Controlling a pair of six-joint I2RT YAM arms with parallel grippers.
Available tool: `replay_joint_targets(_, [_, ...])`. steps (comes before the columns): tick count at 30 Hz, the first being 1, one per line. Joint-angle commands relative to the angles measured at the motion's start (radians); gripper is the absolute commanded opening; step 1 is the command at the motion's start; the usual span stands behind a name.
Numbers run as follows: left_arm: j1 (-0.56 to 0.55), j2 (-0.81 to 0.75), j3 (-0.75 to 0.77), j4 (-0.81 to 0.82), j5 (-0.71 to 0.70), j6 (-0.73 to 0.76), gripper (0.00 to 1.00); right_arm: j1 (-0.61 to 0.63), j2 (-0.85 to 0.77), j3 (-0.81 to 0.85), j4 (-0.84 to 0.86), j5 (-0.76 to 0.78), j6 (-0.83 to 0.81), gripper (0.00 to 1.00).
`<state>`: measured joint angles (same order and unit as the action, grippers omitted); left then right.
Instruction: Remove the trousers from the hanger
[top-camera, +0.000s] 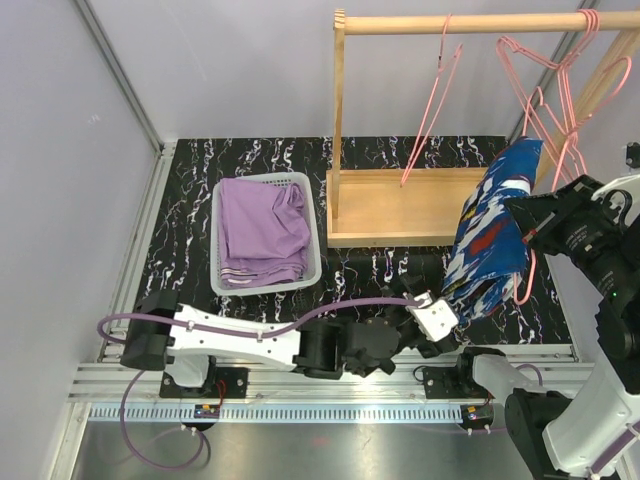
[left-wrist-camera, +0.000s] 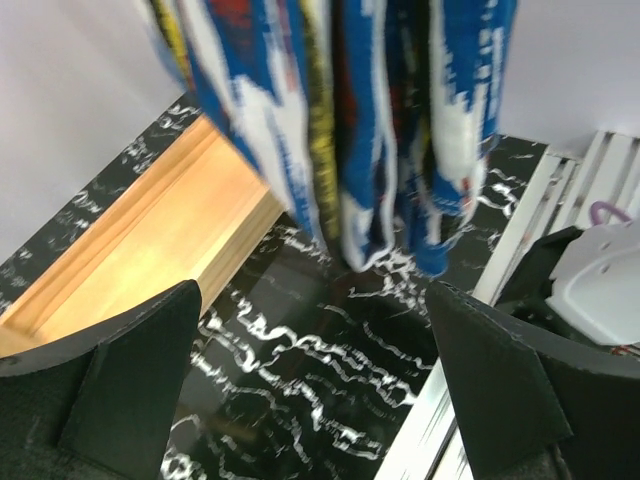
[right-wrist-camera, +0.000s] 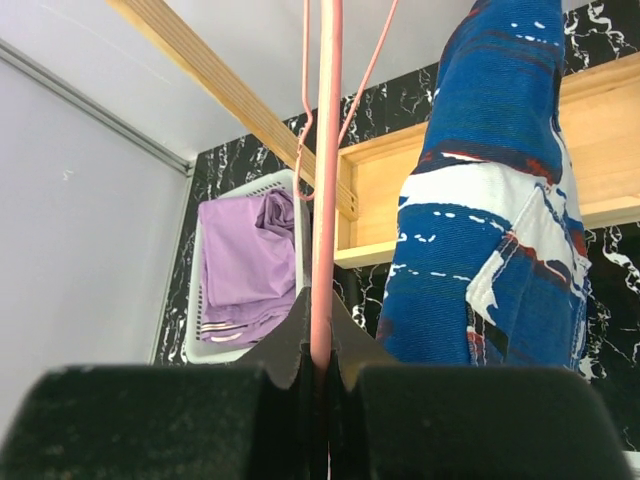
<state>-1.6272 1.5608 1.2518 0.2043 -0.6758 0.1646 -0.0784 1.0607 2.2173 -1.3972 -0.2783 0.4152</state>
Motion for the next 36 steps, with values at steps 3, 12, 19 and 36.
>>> replay_joint_targets(3, [-0.002,0.082,0.04,0.201,0.042,0.015,0.99,0.005,-0.013,0.05,0.159,-0.016,0.034,0.0])
replay_joint_targets(12, [0.052,0.131,0.043,0.233,0.028,0.001,0.83,0.006,-0.013,0.078,0.165,-0.065,0.05,0.0])
replay_joint_targets(19, [0.079,0.139,0.041,0.244,0.045,0.016,0.76,0.005,-0.027,0.053,0.198,-0.11,0.066,0.0])
replay_joint_targets(36, [0.089,0.111,-0.005,0.225,0.065,0.061,0.84,0.006,-0.001,0.034,0.193,-0.056,0.021,0.0])
